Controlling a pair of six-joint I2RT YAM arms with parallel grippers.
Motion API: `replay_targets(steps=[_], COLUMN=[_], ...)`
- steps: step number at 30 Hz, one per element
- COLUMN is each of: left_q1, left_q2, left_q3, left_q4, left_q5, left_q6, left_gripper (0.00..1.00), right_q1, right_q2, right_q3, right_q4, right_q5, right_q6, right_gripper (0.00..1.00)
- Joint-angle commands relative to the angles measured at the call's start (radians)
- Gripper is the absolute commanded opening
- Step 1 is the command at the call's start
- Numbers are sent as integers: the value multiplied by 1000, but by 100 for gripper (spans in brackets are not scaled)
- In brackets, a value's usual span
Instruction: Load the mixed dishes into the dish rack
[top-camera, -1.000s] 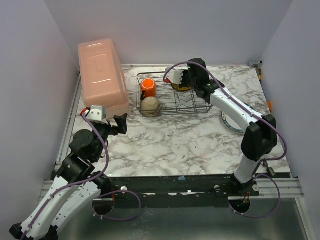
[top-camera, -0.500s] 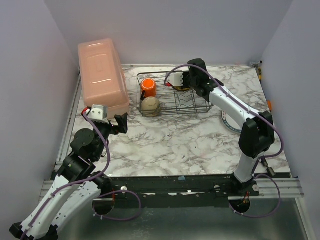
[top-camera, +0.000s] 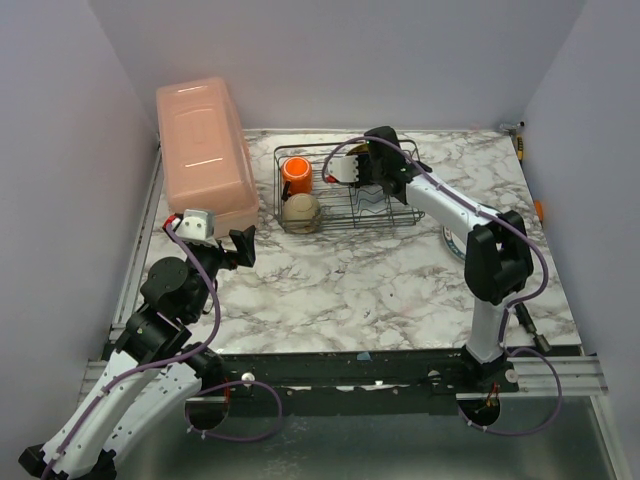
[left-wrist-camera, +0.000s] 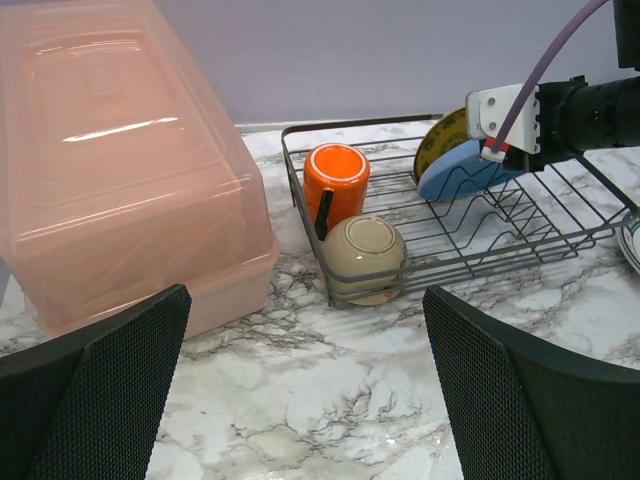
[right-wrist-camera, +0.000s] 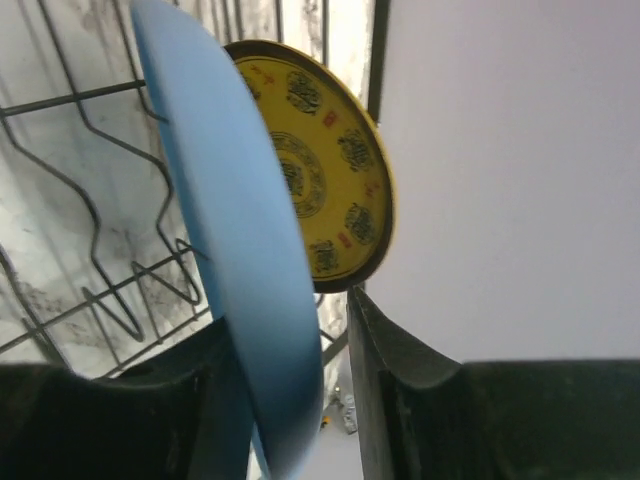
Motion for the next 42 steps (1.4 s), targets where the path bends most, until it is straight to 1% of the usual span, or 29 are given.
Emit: replay_targets(steps=[1, 3, 5, 6, 7, 8, 11, 17, 21, 23, 25, 29, 31, 36, 40, 42], left_q1=[-1, -1, -1, -1, -1, -1, -1, -1, -1, -1, 0, -1, 0, -1, -1, -1], left_q2=[-1, -1, 0, 0, 0, 0, 0, -4, -4, 1, 1, 0, -2, 0, -3, -4], left_q3=[-15, -14, -15, -14, -15, -16, -17, -15, -18, -17, -17, -17, -17, -15, -15, -17], left_q4=[20, 20, 20, 20, 19, 18, 18, 15, 16, 13, 12, 11, 10, 7, 5, 5], left_q5=[-17, -17, -15, -16, -16, -16, -16, -16, -14, -14, -18, -20, -20, -14, -14, -15], left_q6=[18, 17, 18, 17, 17, 17, 16, 13, 11, 10, 10, 8, 9, 3, 3, 3], left_gripper=[99, 99, 98, 99, 99, 99, 98, 99, 99, 98, 99, 99, 98, 98, 98, 99], right_q1=[-5, -5, -5, -5, -6, -5, -5, -5, -6, -7, -13, -46, -58, -82, -85, -85], right_q2=[-14, -11, -7, -5, -3, -2, 6, 16, -2, 1, 11, -2, -12, -12, -28, -41], right_q3=[-9, -13, -22, -20, -14, -10, -2, 21, 12, 17, 46, 57, 48, 47, 39, 40], right_q4=[106, 155, 228, 240, 249, 264, 351, 388, 368, 364, 325, 270, 276, 274, 258, 250], right_q5=[-8, 28, 73, 89, 105, 126, 224, 317, 269, 295, 313, 213, 200, 191, 114, 107], right_q6=[60, 104, 143, 162, 181, 201, 273, 407, 486, 537, 602, 769, 823, 871, 852, 857], right_gripper=[45, 53, 70, 81, 98, 100, 100, 100, 100, 100, 100, 100, 100, 100, 100, 100])
